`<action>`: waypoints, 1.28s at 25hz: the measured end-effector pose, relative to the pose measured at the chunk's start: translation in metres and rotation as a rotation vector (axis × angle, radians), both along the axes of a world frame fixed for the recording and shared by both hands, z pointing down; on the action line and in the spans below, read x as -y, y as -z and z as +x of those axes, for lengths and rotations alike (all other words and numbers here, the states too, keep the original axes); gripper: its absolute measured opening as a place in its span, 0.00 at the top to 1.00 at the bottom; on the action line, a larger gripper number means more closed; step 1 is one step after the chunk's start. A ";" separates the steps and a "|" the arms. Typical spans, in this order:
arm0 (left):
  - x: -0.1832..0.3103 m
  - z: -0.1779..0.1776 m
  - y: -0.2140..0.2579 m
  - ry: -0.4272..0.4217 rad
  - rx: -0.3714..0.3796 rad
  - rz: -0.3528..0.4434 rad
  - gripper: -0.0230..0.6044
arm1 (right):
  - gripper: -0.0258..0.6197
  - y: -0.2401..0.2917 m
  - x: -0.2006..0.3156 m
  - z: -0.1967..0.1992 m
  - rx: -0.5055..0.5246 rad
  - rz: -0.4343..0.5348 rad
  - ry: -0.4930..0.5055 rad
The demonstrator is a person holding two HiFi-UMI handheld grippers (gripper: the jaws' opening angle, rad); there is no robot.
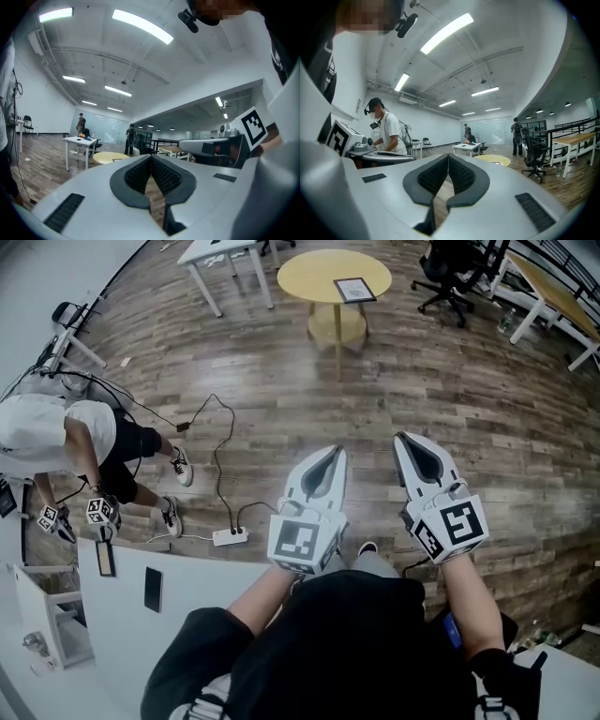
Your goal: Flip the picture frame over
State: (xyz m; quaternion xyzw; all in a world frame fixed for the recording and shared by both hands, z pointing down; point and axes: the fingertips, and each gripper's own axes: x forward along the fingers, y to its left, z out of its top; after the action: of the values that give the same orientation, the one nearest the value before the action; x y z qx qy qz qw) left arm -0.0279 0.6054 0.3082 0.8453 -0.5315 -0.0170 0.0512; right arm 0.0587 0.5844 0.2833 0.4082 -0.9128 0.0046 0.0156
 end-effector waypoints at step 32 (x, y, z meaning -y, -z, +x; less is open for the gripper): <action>0.281 0.078 -0.016 0.023 0.078 -0.042 0.93 | 0.93 -0.028 0.296 0.087 0.050 -0.026 -0.013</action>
State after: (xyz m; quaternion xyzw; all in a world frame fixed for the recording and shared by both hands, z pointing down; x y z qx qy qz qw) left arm 0.0498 0.3242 0.3242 0.8378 -0.5431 0.0267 0.0481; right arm 0.1461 0.2886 0.3118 0.4137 -0.9100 0.0266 -0.0019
